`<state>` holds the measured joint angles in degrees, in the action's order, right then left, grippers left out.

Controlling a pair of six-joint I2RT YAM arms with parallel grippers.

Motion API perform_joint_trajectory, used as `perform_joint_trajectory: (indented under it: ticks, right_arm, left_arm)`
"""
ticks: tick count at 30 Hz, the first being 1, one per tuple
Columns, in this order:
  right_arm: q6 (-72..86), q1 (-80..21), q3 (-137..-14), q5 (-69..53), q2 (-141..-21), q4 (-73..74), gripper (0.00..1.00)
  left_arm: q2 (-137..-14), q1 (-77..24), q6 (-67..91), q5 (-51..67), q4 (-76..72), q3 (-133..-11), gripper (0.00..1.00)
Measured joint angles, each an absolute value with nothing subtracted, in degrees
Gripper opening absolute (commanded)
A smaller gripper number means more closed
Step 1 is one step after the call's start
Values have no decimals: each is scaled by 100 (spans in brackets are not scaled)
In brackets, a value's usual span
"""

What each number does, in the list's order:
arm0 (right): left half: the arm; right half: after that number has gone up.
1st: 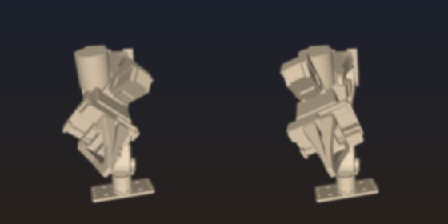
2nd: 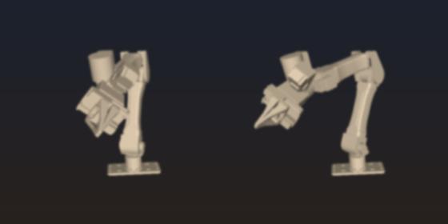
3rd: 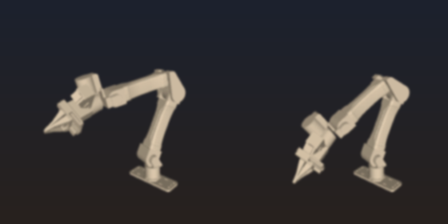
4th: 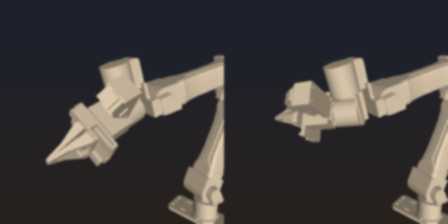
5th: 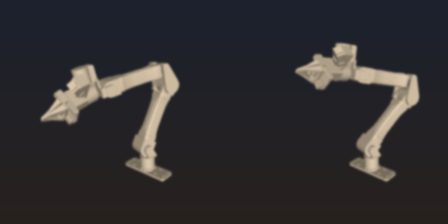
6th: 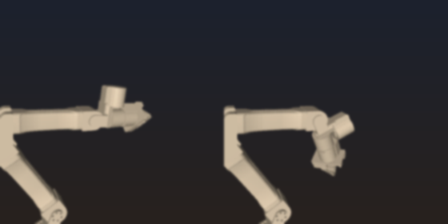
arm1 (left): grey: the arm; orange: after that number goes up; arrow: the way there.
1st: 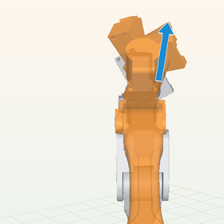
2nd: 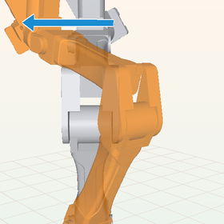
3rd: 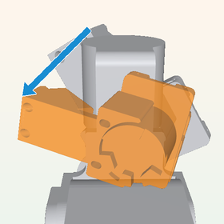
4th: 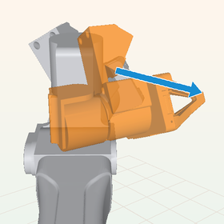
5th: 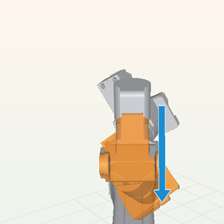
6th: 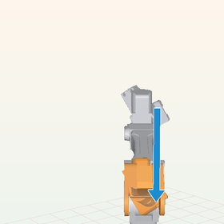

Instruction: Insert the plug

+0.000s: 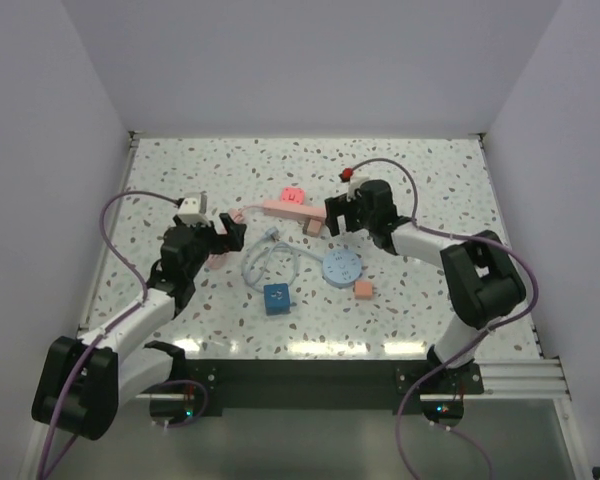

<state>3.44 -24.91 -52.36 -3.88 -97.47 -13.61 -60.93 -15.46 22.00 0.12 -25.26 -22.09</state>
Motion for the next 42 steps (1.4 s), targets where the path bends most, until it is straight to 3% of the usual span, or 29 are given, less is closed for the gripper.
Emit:
perform_joint_trajectory:
  ticks: [9,21,24,26,32,33,36,42]
  right_arm:
    - [-78,-2512,-6552,-1024,-10744,-1291,96]
    - [-523,-2864,-7417,-1334,-11649,-548,89]
    - [-578,-2904,-7581,-1343,-11828,-370,76]
    - [-611,-2926,-7662,-1332,-11915,-338,58]
    - [-650,-3022,-7693,-1374,-11961,-340,35]
    - [-668,-3055,-7693,-1306,-11961,-346,22]
    - [-711,-3197,-7682,-1111,-11952,-397,0]
    - [-923,-3736,-7242,196,-11719,-775,0]
  left_arm:
    - [-6283,-1546,2198,156,-2517,-2357,100]
    - [-6871,-1546,2451,749,-2617,-2467,100]
    - [-6890,-1551,2499,829,-2622,-2467,100]
    - [-6890,-1551,2515,858,-2635,-2467,100]
    - [-6947,-1553,2630,902,-2742,-2469,100]
    - [-6989,-1553,2652,915,-2766,-2482,100]
    - [-7172,-1557,2775,980,-2891,-2550,100]
    - [-7599,-1680,3059,1153,-3192,-2757,100]
